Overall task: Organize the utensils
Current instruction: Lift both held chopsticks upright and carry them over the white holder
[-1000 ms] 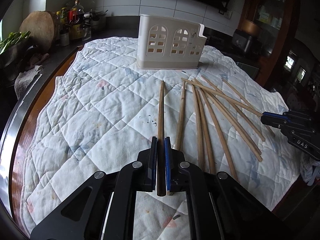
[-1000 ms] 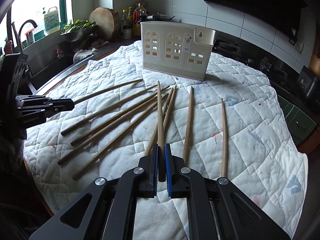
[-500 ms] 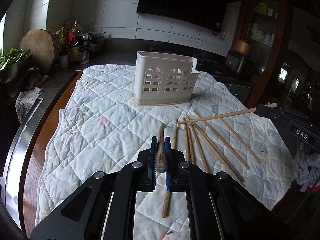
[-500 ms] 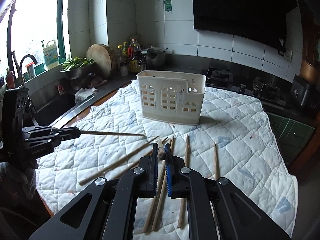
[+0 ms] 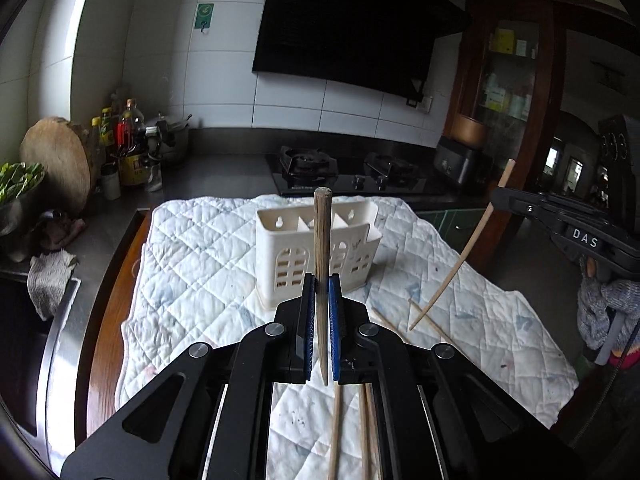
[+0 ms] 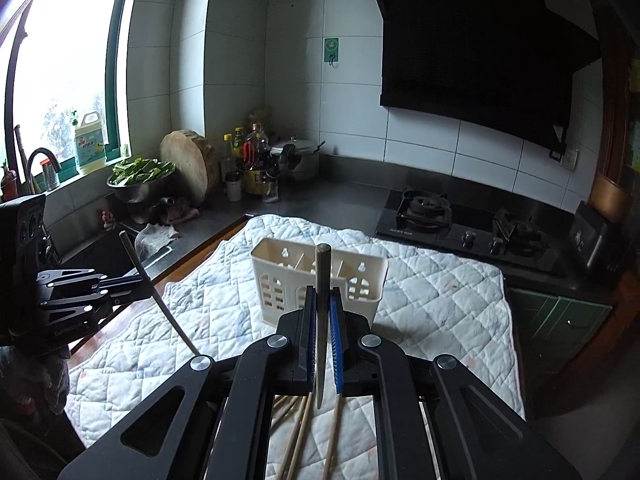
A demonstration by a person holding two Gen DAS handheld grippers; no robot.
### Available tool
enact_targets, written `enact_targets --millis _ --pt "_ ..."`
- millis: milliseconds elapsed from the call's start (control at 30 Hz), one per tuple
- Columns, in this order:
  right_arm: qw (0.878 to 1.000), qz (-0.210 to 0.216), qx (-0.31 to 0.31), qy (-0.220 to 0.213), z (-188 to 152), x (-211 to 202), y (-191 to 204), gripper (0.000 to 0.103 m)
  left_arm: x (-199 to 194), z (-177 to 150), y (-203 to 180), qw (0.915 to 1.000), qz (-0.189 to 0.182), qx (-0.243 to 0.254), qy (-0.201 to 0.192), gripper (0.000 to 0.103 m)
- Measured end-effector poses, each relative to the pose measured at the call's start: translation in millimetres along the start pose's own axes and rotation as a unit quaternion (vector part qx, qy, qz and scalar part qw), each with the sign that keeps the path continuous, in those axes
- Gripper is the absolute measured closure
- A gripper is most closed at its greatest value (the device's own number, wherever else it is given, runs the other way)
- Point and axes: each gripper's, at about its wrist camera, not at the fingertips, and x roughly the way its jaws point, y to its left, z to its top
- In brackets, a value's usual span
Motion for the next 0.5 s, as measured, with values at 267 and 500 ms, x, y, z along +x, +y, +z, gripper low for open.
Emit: enact_targets --millis 267,500 --pt "0.999 -0.034 -0.004 -0.032 52 23 -14 0.096 -6 74 5 0.9974 0.009 -0.004 -0.072 0.098" --pt "0.998 -0.045 -0.001 -0.050 76 51 -24 0.096 8 113 15 0.9924 0.039 -0.021 -0.115 0.098"
